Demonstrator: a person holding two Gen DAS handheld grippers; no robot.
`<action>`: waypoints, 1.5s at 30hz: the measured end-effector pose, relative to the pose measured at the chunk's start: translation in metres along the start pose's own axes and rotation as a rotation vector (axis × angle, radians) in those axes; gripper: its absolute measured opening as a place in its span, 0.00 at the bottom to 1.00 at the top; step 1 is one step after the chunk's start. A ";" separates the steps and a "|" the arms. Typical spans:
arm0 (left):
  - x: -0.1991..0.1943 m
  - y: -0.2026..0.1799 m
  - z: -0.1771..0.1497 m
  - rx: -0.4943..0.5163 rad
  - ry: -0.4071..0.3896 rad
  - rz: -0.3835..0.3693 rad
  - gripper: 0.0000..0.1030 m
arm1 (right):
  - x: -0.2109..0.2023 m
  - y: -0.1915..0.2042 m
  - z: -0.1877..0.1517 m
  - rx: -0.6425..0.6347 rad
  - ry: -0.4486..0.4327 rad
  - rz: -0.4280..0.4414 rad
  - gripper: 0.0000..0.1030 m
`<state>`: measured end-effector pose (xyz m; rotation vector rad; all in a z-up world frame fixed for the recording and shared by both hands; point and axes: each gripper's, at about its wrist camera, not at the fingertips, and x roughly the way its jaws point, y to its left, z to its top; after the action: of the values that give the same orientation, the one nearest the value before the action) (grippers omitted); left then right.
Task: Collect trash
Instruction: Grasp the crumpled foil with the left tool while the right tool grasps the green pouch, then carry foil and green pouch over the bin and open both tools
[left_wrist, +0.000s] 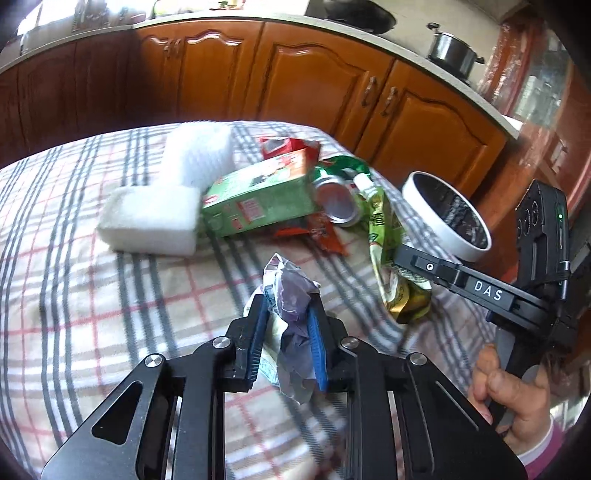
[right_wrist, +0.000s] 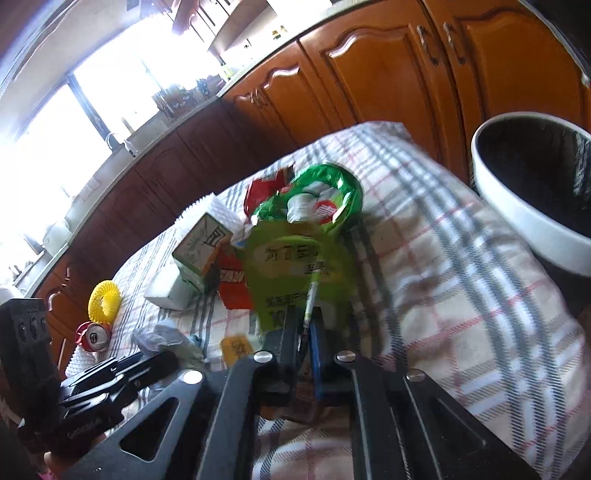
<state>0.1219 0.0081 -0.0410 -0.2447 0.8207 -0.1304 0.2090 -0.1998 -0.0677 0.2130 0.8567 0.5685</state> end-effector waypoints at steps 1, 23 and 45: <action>0.000 -0.003 0.001 0.003 -0.001 -0.011 0.17 | -0.002 0.000 0.001 -0.004 -0.003 -0.002 0.04; 0.019 -0.106 0.029 0.171 -0.001 -0.173 0.15 | -0.102 -0.073 0.009 0.085 -0.173 -0.128 0.03; 0.055 -0.170 0.063 0.244 -0.003 -0.223 0.15 | -0.132 -0.130 0.030 0.150 -0.242 -0.209 0.03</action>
<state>0.2015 -0.1568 0.0065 -0.1051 0.7651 -0.4370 0.2134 -0.3795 -0.0140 0.3182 0.6760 0.2757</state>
